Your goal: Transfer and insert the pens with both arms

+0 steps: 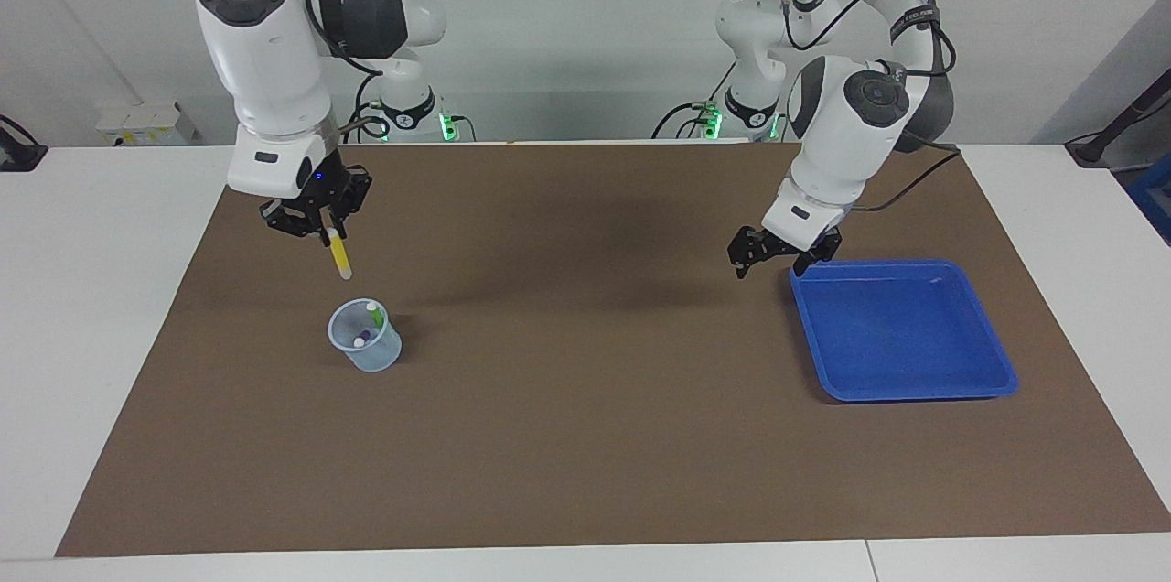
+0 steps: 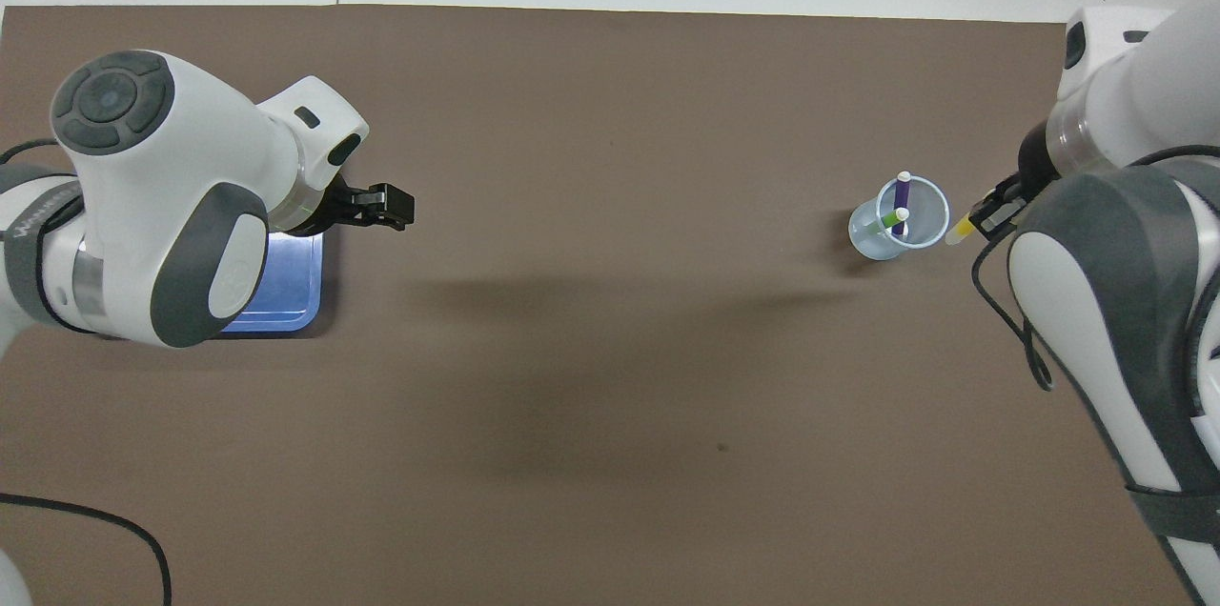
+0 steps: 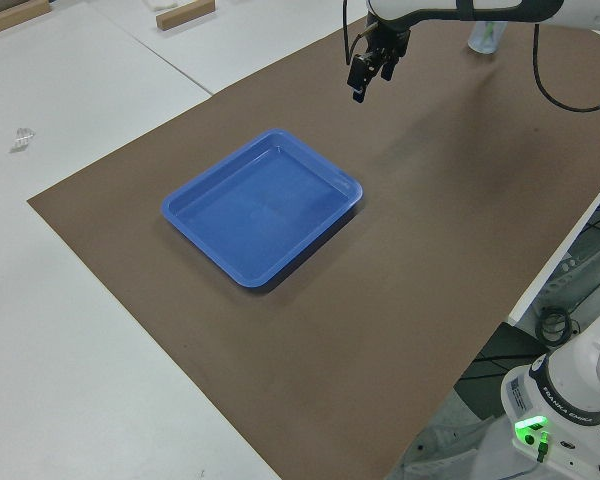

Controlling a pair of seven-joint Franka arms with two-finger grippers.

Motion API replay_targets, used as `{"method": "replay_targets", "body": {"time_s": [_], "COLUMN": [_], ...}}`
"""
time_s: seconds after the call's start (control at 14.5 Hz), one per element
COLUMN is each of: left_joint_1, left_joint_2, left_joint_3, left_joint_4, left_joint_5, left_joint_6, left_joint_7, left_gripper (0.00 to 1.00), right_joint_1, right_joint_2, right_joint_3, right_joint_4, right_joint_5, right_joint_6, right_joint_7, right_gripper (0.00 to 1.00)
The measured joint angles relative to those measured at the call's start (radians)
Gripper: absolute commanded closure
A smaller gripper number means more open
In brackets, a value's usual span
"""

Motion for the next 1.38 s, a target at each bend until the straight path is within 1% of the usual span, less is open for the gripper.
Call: {"method": "replay_targets", "body": {"time_s": [0.21, 0.41, 0.48, 0.62, 0.76, 0.9, 1.03, 1.17, 1.38], "left_joint_1": [-0.015, -0.097, -0.108, -0.103, -0.065, -0.003, 0.058, 0.098, 0.119], "left_joint_2": [-0.007, -0.018, -0.022, -0.032, -0.042, -0.045, -0.049, -0.058, -0.065], "left_joint_3": [-0.012, -0.020, -0.021, -0.006, 0.015, 0.022, 0.025, 0.026, 0.026], "left_joint_4": [-0.003, -0.010, -0.009, -0.001, 0.016, 0.043, 0.076, 0.089, 0.089], "left_joint_5": [0.001, 0.006, 0.023, 0.052, 0.058, 0.070, 0.075, 0.076, 0.077], "left_joint_6": [-0.068, -0.083, -0.084, -0.084, -0.084, -0.085, -0.085, -0.085, -0.084], "left_joint_7": [0.026, 0.031, 0.059, 0.228, 0.419, 0.619, 0.757, 0.801, 0.808], "left_gripper": [0.00, 0.00, 0.00, 0.00, 0.00, 0.00, 0.00, 0.00, 0.00], "right_joint_1": [-0.022, -0.032, -0.033, -0.034, -0.034, -0.035, -0.035, -0.035, -0.037], "right_joint_2": [-0.021, -0.051, -0.057, -0.068, -0.074, -0.076, -0.076, -0.076, -0.076], "right_joint_3": [0.000, 0.000, 0.000, 0.000, 0.000, 0.000, 0.000, 0.000, 0.000], "right_joint_4": [-0.060, -0.145, -0.165, -0.188, -0.195, -0.200, -0.209, -0.220, -0.250], "right_joint_5": [0.015, 0.036, 0.048, 0.055, 0.056, 0.056, 0.056, 0.056, 0.056], "right_joint_6": [0.064, 0.147, 0.167, 0.194, 0.212, 0.225, 0.229, 0.244, 0.280], "right_joint_7": [-0.003, -0.003, -0.003, -0.003, -0.003, -0.003, -0.003, -0.003, -0.003], "right_gripper": [1.00, 1.00, 1.00, 1.00, 1.00, 1.00, 1.00, 1.00, 1.00]}}
